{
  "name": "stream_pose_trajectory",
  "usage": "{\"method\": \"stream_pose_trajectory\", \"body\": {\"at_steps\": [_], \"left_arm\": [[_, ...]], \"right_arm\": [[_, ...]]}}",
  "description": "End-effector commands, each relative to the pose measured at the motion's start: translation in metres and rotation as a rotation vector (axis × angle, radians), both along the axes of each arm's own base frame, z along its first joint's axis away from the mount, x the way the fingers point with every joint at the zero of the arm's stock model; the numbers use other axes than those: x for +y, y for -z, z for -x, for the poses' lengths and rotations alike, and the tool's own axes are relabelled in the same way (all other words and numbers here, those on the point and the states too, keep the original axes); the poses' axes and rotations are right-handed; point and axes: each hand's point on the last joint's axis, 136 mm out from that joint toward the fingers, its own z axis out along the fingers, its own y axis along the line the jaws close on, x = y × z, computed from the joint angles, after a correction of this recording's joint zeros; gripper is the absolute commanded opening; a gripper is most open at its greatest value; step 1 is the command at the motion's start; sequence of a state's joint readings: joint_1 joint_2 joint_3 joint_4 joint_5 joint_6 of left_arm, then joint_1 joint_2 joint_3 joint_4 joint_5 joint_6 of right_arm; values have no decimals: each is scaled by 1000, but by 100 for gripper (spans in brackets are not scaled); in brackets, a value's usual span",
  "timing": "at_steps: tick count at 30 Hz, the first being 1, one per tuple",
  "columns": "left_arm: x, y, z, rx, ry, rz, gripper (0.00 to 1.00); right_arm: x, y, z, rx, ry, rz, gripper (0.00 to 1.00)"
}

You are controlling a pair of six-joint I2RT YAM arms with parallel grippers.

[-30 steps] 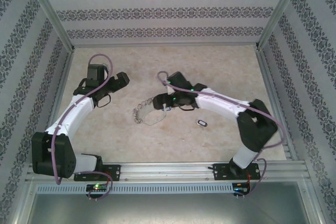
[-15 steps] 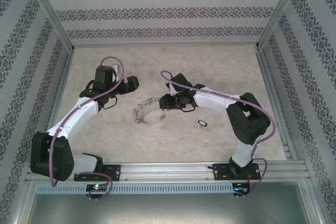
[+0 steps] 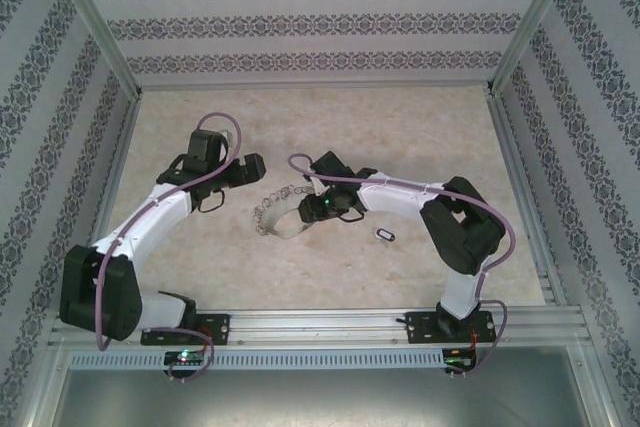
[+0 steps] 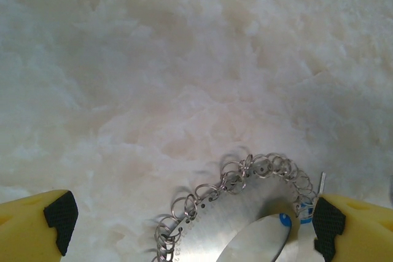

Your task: Put the keys on the keyring

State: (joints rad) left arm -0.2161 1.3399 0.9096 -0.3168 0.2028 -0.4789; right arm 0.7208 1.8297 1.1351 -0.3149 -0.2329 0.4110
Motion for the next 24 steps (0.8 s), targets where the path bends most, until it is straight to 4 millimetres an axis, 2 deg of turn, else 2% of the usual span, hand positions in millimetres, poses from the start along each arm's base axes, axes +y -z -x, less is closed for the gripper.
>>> {"method": "stream_pose_trajectory", "body": {"at_steps": [1,4,9,14,18,20,24], "left_arm": [[-4,4,2,44,-3,18,100],[-4,4,3,56,-17,27,100],[-3,2,5,71,-21,21,100],[5,3,10,81,-55,-4,100],[17,5,16,90,-111,-38,99],[24,4,19,87,-136,-65,99],[36,3,25,87,-180,-94,99]], "right_arm": [[-22,-24,-37,-131,37,91,43],[-24,-37,-64,-160,72,68,43],[6,-56,-81,-208,8,11,43],[43,-64,-79,-269,-100,-13,40],[52,-60,-78,-256,-109,-41,39],[55,-56,-75,-223,-102,-57,36],[72,-47,-55,-136,-87,-122,33]]}}
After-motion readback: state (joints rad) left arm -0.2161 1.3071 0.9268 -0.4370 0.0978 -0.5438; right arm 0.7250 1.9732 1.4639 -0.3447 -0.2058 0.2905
